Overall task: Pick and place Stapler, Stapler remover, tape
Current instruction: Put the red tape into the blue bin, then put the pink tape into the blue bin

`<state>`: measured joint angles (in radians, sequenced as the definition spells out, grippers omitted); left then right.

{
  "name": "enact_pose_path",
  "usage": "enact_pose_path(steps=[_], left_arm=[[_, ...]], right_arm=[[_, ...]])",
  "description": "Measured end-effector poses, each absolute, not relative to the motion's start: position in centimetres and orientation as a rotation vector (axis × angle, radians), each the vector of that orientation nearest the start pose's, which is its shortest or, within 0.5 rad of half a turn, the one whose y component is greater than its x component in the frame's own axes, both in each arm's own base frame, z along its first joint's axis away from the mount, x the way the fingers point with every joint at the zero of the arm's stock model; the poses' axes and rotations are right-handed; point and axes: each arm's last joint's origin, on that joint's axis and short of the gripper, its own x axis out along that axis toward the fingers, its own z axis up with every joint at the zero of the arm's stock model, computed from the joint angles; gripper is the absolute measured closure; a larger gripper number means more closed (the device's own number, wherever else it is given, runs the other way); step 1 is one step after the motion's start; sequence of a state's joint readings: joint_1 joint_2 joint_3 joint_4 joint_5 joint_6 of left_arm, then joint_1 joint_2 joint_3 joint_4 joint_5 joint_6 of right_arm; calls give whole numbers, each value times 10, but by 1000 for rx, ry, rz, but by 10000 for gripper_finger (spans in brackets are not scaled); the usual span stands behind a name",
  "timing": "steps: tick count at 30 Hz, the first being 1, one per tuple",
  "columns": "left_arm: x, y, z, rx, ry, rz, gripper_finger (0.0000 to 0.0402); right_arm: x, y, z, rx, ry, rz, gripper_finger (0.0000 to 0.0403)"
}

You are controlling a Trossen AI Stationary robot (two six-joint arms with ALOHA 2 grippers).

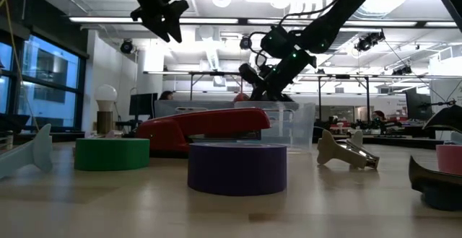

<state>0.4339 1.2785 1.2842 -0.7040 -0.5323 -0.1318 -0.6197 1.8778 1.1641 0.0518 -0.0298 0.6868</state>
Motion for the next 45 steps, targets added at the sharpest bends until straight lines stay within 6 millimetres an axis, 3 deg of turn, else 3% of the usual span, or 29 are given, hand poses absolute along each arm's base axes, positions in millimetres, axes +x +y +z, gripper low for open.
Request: enact_pose_path(steps=[16, 30, 45], left_arm=[[229, 122, 358, -61, 674, 963, 160], [229, 122, 358, -62, 673, 962, 160], [229, 122, 358, -63, 671, 963, 160]], right_arm=[[326, -231, 179, 906, 436, -748, 332], [326, -231, 179, 902, 440, -737, 215], [316, -243, 180, 961, 436, -686, 212]])
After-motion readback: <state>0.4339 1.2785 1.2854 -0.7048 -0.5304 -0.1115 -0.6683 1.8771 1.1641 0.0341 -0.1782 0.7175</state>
